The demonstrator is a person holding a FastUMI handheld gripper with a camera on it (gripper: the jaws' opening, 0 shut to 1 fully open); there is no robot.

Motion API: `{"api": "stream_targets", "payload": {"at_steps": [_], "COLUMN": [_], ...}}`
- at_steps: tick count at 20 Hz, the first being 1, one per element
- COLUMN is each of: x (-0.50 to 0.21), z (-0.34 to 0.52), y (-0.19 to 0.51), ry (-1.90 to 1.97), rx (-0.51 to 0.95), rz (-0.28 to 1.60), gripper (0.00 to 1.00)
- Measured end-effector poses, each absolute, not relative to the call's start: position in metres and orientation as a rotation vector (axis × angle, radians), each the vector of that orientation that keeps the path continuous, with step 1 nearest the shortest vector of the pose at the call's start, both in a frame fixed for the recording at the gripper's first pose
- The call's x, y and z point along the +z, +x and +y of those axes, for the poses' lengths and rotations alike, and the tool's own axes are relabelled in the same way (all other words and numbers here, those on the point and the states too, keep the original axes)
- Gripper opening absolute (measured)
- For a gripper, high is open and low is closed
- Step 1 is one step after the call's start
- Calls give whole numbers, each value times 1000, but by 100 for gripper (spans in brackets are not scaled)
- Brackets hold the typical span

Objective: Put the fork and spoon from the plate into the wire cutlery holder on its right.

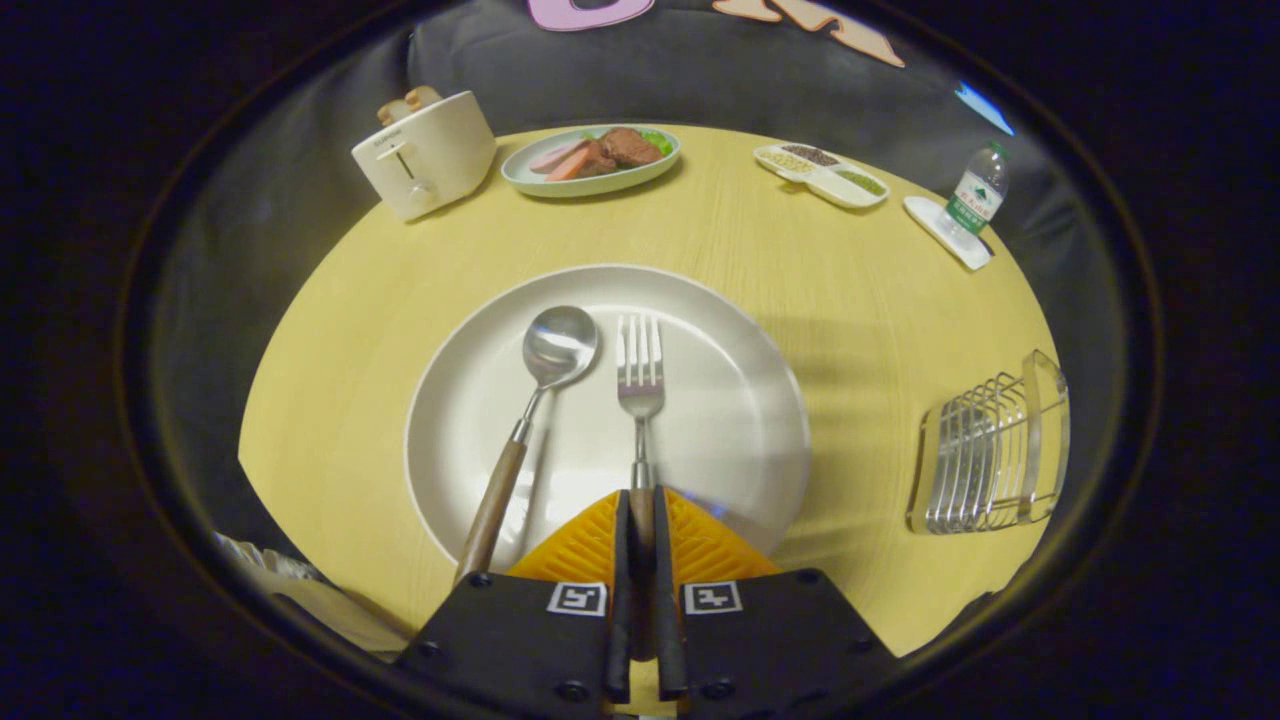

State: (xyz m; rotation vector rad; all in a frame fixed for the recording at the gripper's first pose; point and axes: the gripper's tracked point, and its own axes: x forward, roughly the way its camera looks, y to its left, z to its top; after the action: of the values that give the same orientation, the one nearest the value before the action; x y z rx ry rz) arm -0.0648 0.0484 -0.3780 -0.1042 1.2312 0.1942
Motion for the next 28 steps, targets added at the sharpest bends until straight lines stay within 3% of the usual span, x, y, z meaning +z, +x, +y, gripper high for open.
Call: {"api": "stream_targets", "payload": {"at_steps": [1, 17, 28], "x": [-374, -301, -251], "z": [49, 32, -43], "y": [-63, -63, -60], "ry": [-93, 9, -23], "rx": [194, 273, 242], "rz": [1223, 1264, 1282], "gripper": [8, 8, 7]}}
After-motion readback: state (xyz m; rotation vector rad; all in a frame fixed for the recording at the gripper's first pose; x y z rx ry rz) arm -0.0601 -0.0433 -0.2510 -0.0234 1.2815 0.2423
